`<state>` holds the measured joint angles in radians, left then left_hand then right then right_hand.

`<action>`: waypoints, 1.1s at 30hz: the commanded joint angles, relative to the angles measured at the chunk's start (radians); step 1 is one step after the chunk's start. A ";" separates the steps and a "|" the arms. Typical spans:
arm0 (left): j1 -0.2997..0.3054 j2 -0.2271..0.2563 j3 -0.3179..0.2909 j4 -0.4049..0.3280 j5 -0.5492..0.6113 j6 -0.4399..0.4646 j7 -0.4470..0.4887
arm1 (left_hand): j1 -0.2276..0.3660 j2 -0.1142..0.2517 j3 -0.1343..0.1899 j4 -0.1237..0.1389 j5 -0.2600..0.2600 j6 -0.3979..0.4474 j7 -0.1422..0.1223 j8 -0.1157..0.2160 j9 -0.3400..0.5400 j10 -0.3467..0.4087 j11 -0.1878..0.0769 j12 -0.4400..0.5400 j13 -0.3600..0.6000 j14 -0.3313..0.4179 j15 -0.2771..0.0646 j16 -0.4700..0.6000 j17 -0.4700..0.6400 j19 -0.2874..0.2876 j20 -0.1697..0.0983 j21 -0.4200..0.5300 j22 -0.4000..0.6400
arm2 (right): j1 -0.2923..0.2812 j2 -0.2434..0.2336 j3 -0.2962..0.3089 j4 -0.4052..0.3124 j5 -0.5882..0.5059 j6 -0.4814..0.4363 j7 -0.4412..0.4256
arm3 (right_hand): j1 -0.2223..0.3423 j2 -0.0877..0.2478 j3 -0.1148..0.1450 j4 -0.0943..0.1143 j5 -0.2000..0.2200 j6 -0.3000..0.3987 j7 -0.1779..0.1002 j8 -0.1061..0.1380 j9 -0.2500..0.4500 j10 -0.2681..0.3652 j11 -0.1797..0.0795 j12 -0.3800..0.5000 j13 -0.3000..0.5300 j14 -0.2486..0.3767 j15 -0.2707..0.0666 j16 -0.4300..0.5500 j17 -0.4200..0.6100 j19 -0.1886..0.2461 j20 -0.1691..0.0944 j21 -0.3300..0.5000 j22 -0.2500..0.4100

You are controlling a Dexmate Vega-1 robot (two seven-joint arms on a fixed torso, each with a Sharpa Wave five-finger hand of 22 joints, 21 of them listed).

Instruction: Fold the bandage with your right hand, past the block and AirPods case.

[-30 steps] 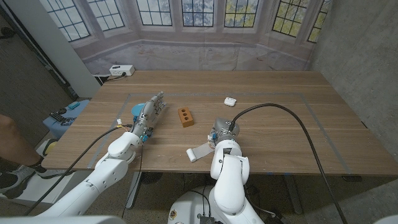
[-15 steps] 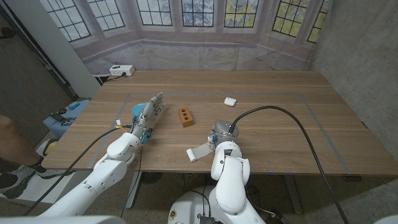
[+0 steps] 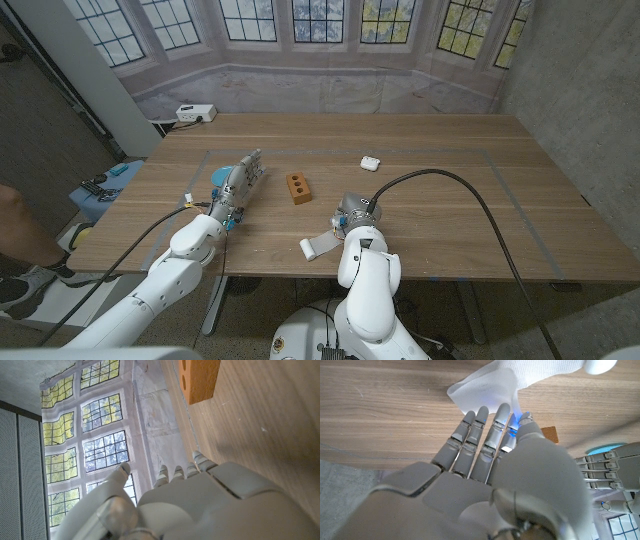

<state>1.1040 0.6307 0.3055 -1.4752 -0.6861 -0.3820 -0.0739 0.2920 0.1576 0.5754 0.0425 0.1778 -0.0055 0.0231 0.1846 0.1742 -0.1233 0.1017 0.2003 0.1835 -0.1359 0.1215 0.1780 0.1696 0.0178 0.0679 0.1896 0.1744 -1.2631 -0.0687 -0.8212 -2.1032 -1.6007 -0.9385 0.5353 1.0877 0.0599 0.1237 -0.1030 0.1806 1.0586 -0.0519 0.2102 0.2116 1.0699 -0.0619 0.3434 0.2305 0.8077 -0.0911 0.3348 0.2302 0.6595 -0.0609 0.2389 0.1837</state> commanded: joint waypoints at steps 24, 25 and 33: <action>0.016 0.007 -0.012 -0.013 0.002 -0.010 0.011 | -0.004 0.005 0.010 -0.002 -0.003 -0.003 -0.002 -0.002 0.004 0.005 -0.001 0.006 0.005 -0.008 0.006 0.000 0.003 -0.004 0.008 0.007 0.002 | 0.054 -0.051 -0.022 -0.047 0.118 -0.051 0.025 | -0.076 -0.002 -0.029 0.016 -0.002 -0.057 0.013 -0.016 -0.003 -0.057 0.031 -0.027 0.004 -0.039 -0.084 -0.014 0.009 -0.031 -0.010 -0.012 0.002; 0.016 0.007 -0.012 -0.013 0.002 -0.010 0.011 | -0.004 0.005 0.010 -0.002 -0.003 -0.003 -0.002 -0.002 0.004 0.005 -0.001 0.005 0.005 -0.007 0.006 0.000 0.003 -0.004 0.008 0.007 0.002 | 0.056 -0.053 -0.023 -0.048 0.122 -0.053 0.022 | -0.077 -0.002 -0.030 0.015 -0.001 -0.060 0.013 -0.017 -0.003 -0.063 0.034 -0.029 0.003 -0.040 -0.084 -0.014 0.009 -0.032 -0.009 -0.013 0.002; 0.019 0.013 -0.013 -0.028 0.008 -0.001 0.019 | -0.004 0.004 0.011 -0.003 -0.003 -0.005 -0.002 -0.002 0.004 0.005 -0.003 0.005 0.005 -0.008 0.006 0.000 0.003 -0.005 0.008 0.006 0.002 | 0.046 -0.090 -0.017 -0.096 0.214 -0.044 -0.089 | -0.090 0.011 -0.030 0.012 -0.001 -0.115 0.016 -0.027 -0.004 -0.127 0.045 -0.051 0.010 -0.069 -0.070 -0.025 0.013 -0.046 0.004 -0.018 0.002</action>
<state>1.1197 0.6372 0.2943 -1.4877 -0.6859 -0.3943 -0.0648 0.2921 0.1577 0.5780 0.0399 0.1778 -0.0055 0.0232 0.1846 0.1742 -0.1233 0.1017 0.2003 0.1836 -0.1378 0.1233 0.1780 0.1696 0.0141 0.0715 0.1896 0.1745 -1.2143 -0.1195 -0.8422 -2.1515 -1.4788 -0.9862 0.5473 1.0072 0.0696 0.0964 -0.0923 0.1806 0.9583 -0.0371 0.1885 0.2052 0.9584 -0.0189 0.2984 0.2355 0.7487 -0.0783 0.3136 0.2396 0.6184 -0.0590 0.2236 0.1837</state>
